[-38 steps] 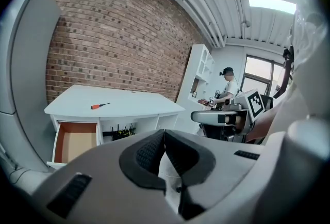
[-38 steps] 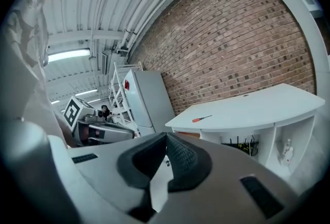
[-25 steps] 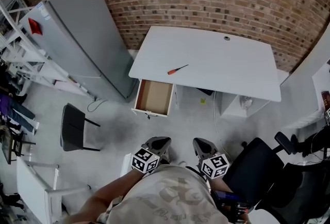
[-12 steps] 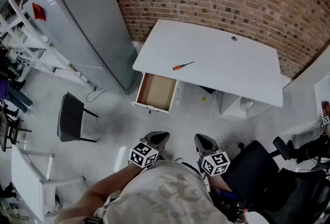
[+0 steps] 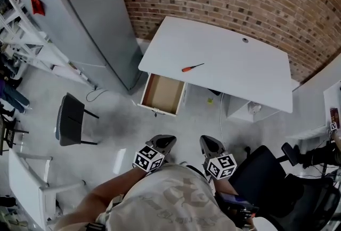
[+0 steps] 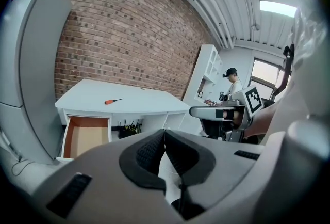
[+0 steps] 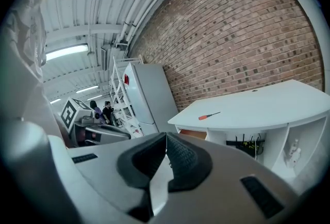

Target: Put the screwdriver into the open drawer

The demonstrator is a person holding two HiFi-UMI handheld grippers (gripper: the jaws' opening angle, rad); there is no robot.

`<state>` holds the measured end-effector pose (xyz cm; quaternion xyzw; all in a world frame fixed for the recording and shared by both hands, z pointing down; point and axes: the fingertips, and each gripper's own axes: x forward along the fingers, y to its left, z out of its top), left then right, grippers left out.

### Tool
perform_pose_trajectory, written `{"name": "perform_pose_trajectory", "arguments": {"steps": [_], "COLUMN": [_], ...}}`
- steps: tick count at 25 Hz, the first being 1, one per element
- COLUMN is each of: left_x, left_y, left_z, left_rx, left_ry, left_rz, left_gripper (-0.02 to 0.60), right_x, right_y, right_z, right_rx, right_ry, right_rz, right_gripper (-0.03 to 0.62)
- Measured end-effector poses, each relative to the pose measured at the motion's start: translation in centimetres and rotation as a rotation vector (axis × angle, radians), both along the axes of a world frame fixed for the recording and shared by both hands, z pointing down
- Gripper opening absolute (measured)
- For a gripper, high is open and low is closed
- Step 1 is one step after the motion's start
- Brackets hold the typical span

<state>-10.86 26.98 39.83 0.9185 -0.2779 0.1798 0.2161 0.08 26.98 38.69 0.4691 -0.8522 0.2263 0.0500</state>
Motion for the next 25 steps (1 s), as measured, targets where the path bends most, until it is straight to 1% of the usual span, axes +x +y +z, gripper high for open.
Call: {"name": "perform_pose_trajectory", "arguments": {"steps": [12, 25], "left_x": [-1.2, -2.0], "left_y": [-1.9, -4.9], "left_z": [1.0, 1.1], "left_rx": [-0.039, -0.053], "left_ry": [0.015, 0.036], "left_rz": [0.033, 0.090], "left_gripper": [0.021, 0.021], "right_x": [-1.7, -2.9], "right_y": [-1.3, -3.7], "right_z": [0.9, 0.9], "right_rx": [-0.052, -0.079], "right_ry": [0.013, 0.031], "right_rz": [0.034, 0.086], "right_gripper": [0.023, 0.023]}}
